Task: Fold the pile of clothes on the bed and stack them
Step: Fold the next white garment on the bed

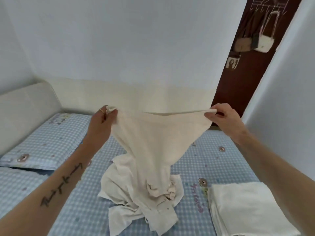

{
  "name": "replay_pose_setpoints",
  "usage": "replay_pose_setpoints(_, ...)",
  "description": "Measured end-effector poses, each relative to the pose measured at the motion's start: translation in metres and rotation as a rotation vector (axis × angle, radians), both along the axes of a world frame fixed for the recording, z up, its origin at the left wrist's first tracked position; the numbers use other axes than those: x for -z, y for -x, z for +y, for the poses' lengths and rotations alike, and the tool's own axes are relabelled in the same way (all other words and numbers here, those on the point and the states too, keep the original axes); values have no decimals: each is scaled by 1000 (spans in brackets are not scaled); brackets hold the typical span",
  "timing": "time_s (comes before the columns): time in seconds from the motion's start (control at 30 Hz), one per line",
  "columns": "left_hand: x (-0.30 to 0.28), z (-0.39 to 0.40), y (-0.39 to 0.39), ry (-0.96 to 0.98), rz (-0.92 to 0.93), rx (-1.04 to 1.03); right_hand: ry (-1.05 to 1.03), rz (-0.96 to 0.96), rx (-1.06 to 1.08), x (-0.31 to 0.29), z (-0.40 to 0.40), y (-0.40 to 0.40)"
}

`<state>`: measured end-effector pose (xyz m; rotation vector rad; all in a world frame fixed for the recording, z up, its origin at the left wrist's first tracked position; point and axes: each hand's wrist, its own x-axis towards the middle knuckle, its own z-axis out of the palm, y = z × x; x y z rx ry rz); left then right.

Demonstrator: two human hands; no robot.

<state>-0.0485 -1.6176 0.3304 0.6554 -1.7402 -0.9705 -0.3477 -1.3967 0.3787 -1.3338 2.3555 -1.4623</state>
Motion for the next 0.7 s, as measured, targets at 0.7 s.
replay_pose_setpoints(0.7,-103,135,-38,-83,112,773,52,-280,-947,-97,14,-159)
